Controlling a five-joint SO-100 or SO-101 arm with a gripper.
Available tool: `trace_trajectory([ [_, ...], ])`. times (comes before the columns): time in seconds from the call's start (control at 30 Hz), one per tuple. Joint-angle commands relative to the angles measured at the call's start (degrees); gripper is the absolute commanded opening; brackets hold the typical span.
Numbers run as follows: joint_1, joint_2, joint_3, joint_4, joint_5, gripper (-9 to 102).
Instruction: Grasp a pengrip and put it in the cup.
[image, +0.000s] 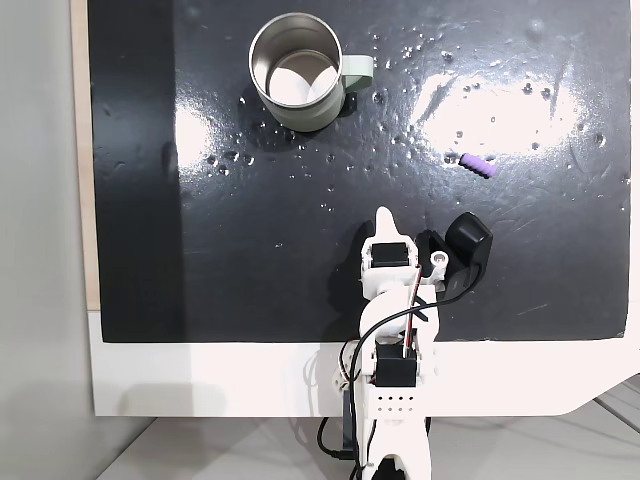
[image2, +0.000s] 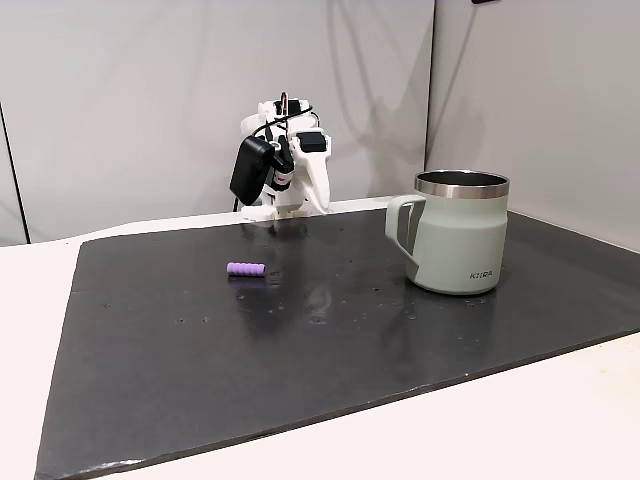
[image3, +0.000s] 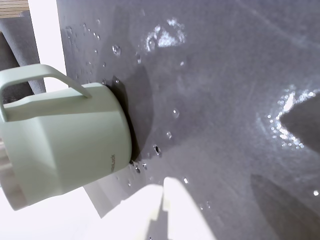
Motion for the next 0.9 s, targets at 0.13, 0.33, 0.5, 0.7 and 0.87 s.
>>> trace_trajectory([
  [0.13, 0.1, 0.8, -0.1, -3.0, 0.9, 0],
  [0.33, 0.5, 0.8, -0.4, -3.0, 1.1, 0],
  [0.5, 2.1, 0.8, -6.2, -0.2, 1.0, 0],
  [0.7, 5.2, -2.5, -21.5, 8.0, -0.7, 0],
  [0.87, 10.1, -15.8, -34.5, 10.7, 1.7, 0],
])
